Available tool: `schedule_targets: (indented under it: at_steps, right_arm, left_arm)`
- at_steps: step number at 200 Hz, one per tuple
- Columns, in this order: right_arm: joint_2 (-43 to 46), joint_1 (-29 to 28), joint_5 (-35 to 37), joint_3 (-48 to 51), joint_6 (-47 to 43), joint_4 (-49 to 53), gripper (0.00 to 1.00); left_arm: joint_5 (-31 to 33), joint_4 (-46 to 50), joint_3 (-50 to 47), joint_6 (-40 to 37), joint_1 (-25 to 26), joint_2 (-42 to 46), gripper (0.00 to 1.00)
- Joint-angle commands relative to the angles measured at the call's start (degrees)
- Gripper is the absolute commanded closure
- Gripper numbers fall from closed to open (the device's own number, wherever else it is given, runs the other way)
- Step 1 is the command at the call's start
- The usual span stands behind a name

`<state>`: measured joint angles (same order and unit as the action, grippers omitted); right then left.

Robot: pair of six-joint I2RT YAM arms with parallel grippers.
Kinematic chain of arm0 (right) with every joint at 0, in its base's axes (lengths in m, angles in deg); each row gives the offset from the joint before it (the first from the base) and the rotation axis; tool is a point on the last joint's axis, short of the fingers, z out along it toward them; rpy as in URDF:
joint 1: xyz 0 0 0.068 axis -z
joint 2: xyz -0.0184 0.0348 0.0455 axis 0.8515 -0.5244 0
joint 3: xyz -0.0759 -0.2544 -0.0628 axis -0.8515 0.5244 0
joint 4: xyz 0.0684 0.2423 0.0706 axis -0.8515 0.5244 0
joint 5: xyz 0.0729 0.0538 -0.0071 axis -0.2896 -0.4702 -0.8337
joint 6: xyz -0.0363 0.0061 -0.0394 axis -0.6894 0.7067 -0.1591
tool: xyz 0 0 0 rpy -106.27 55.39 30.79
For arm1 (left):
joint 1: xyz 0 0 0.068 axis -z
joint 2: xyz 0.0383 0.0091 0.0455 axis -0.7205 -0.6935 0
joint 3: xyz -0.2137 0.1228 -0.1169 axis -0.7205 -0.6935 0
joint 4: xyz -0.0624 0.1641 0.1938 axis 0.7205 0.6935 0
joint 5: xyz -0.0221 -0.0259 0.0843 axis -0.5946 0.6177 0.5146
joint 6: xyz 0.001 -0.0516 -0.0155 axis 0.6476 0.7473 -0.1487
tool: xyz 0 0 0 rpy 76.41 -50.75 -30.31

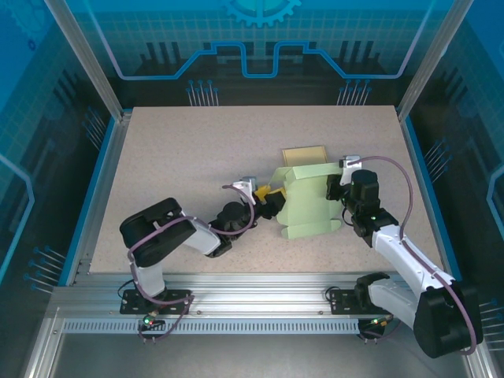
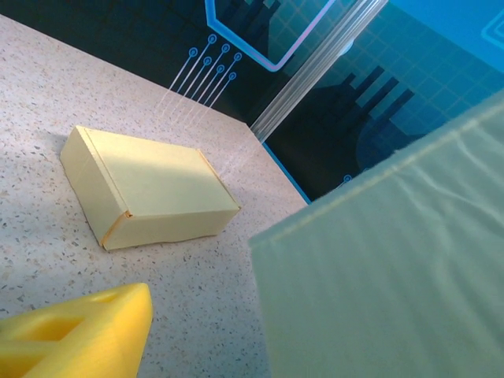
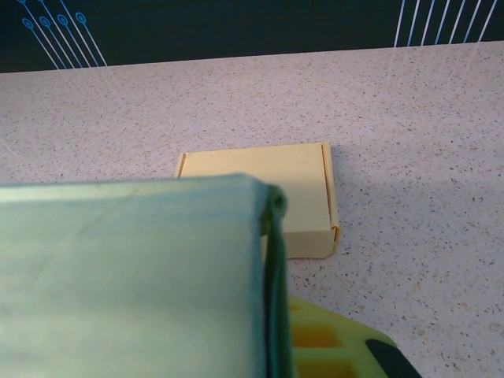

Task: Fold the paper box

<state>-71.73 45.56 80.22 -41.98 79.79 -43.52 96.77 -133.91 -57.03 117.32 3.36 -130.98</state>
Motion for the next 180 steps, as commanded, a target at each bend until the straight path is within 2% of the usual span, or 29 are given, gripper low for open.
schedule_targets:
  at_steps: [1,43,91,125,180]
  right_arm:
    - [-0.2,-0.6,-0.8,0.0,-0.1,-0.3,1.00]
    - [-0.1,-0.6,-1.1,0.0,-0.1,-0.5,1.00]
    - [0.1,-0.6,-1.5,0.2,-0.1,-0.6,1.00]
    - [0.2,-0.6,-1.7,0.2,-0.1,-0.6,1.00]
    - [1.3,-0.6,-1.3,0.5,-0.1,-0.4,1.00]
  left_arm:
    - [1.7,-3.3,-1.0,-1.0,0.4,2.1,0.28]
    - [3.1,-2.7,-1.3,-1.8,0.4,2.5,0.27]
    - [2.3,1.3,3.3,-4.3,0.4,1.4,0.27]
    - [0.9,1.6,6.2,-4.1,0.4,-0.3,0.24]
    - [2.6,4.2,7.1,-4.0,0.4,-2.1,0.22]
